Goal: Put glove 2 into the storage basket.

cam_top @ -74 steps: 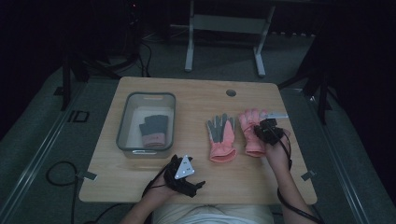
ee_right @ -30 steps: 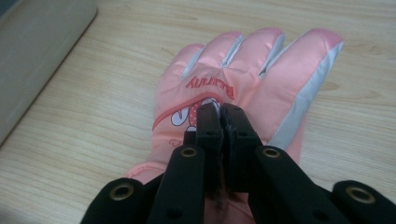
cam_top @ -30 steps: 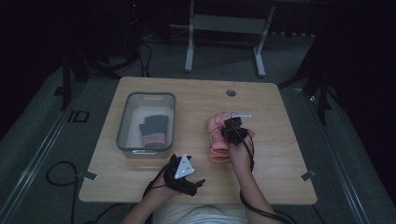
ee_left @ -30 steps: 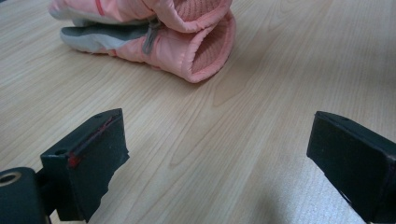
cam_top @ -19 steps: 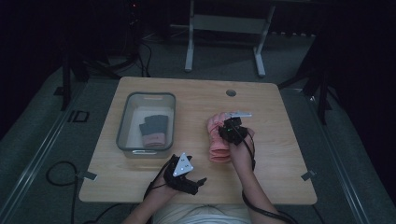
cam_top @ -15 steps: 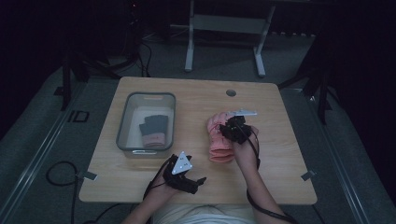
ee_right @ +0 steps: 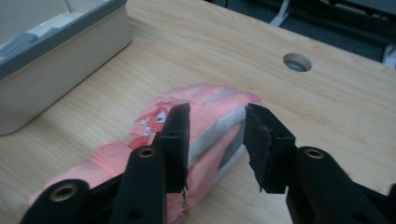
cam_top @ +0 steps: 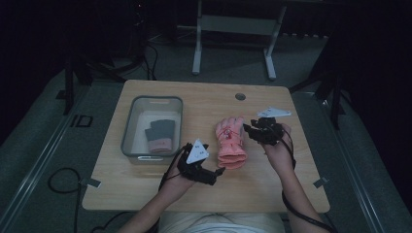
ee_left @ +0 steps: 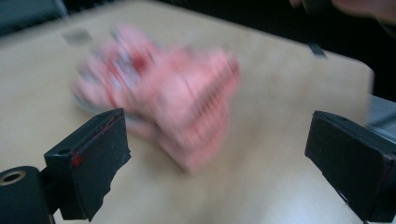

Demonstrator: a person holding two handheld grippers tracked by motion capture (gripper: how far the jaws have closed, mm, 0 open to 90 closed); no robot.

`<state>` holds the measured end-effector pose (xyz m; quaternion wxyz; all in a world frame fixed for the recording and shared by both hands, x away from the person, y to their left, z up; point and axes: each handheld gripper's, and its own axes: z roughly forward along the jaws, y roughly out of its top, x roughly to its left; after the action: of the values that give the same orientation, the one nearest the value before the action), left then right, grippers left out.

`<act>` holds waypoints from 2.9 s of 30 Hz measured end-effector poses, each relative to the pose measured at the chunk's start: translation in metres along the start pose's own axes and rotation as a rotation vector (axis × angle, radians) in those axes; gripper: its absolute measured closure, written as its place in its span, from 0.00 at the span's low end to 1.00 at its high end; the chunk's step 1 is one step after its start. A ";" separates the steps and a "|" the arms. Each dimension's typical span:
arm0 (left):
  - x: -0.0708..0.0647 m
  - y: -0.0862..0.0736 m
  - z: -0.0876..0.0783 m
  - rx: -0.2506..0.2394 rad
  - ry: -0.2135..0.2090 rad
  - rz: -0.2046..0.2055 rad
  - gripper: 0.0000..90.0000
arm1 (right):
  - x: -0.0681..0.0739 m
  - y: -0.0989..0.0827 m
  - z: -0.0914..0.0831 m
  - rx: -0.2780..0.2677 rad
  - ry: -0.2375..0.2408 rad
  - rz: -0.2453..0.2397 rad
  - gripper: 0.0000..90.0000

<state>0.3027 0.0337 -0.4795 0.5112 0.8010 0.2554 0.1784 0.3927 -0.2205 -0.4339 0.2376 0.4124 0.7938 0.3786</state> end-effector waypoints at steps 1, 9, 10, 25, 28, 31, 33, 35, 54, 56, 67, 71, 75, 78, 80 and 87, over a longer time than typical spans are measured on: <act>0.004 0.008 0.003 -0.015 0.014 0.010 0.06 | -0.003 0.000 -0.001 -0.008 0.009 -0.007 0.69; 0.040 0.043 0.038 0.020 0.091 -0.077 0.07 | -0.011 -0.002 0.008 -0.025 0.028 0.023 0.78; 0.041 0.046 0.043 0.029 0.111 -0.072 0.07 | -0.010 -0.002 0.010 -0.026 0.025 0.026 0.80; 0.074 0.027 0.096 0.212 0.142 -0.254 0.16 | 0.007 -0.015 0.043 0.037 0.041 0.058 0.64; 0.078 0.016 0.104 0.268 0.110 -0.319 0.16 | 0.006 -0.022 0.054 0.079 0.045 0.064 0.57; 0.084 0.007 0.112 0.306 0.097 -0.407 0.16 | 0.000 -0.034 0.063 0.117 0.063 0.089 0.51; 0.085 -0.001 0.119 0.332 0.080 -0.450 0.16 | -0.005 -0.041 0.070 0.154 0.086 0.114 0.48; 0.086 -0.010 0.125 0.343 0.040 -0.502 0.16 | -0.010 -0.045 0.075 0.183 0.135 0.155 0.48; 0.093 -0.008 0.125 0.276 -0.156 -0.633 0.84 | -0.013 -0.050 0.075 0.181 0.205 0.189 0.77; 0.093 0.000 0.123 0.266 -0.161 -0.625 0.85 | -0.015 -0.049 0.069 0.153 0.210 0.205 0.77; 0.095 0.054 0.091 0.193 -0.158 -0.545 0.86 | -0.017 -0.016 0.033 0.007 0.208 0.204 0.77; 0.100 0.069 0.075 0.177 -0.140 -0.524 0.86 | -0.012 0.001 0.025 -0.024 0.212 0.195 0.77; 0.108 0.076 0.058 0.166 -0.119 -0.517 0.86 | -0.003 0.017 0.024 -0.040 0.219 0.177 0.77; 0.115 0.077 0.045 0.157 -0.098 -0.522 0.86 | 0.006 0.029 0.027 -0.046 0.227 0.166 0.77; 0.120 0.077 0.036 0.157 -0.084 -0.522 0.86 | 0.014 0.037 0.031 -0.050 0.237 0.156 0.77; 0.137 0.075 0.008 0.148 -0.047 -0.536 0.86 | 0.034 0.057 0.042 -0.054 0.269 0.142 0.77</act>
<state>0.4341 0.0831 -0.4110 0.4859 0.7439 0.4588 -0.0011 0.4301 -0.1539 -0.4153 0.1126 0.4066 0.7767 0.4677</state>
